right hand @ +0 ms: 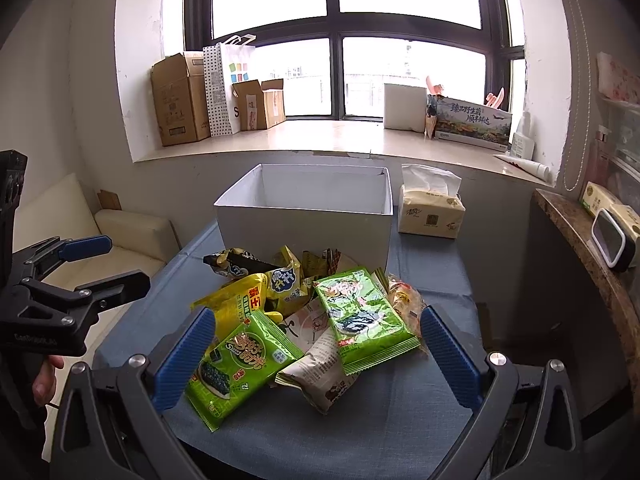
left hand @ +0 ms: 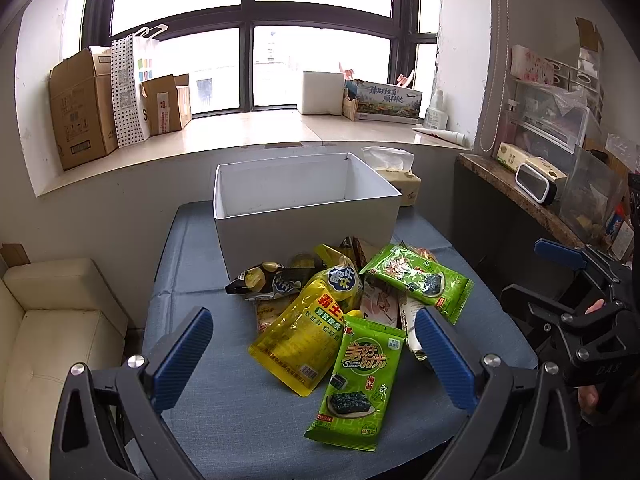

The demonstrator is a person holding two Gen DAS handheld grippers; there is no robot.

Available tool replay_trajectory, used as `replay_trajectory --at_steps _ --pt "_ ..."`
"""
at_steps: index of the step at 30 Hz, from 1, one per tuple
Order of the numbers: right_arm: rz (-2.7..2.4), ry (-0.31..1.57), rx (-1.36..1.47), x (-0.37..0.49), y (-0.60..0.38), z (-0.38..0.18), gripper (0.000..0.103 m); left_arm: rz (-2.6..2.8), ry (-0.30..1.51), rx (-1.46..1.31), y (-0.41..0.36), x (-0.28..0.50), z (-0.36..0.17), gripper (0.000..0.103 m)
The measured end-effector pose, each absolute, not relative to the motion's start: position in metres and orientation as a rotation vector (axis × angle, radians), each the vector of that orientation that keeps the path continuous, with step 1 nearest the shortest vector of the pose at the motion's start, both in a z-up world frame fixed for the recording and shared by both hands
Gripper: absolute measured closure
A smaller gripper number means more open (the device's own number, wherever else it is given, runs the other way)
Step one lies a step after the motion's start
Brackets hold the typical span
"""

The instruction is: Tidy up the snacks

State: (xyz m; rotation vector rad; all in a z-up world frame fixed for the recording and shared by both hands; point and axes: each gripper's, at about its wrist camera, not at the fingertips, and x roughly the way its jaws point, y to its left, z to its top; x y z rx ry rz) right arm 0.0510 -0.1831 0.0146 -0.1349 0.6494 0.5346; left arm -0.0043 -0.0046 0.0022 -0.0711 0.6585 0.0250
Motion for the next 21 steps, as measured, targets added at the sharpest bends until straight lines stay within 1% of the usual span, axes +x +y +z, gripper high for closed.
replay_trajectory --at_steps 21 --pt "0.54 0.654 -0.136 0.0505 -0.1814 0.0125 0.0 0.025 0.668 -0.076 -0.0043 -0.0037 0.0034 0.0"
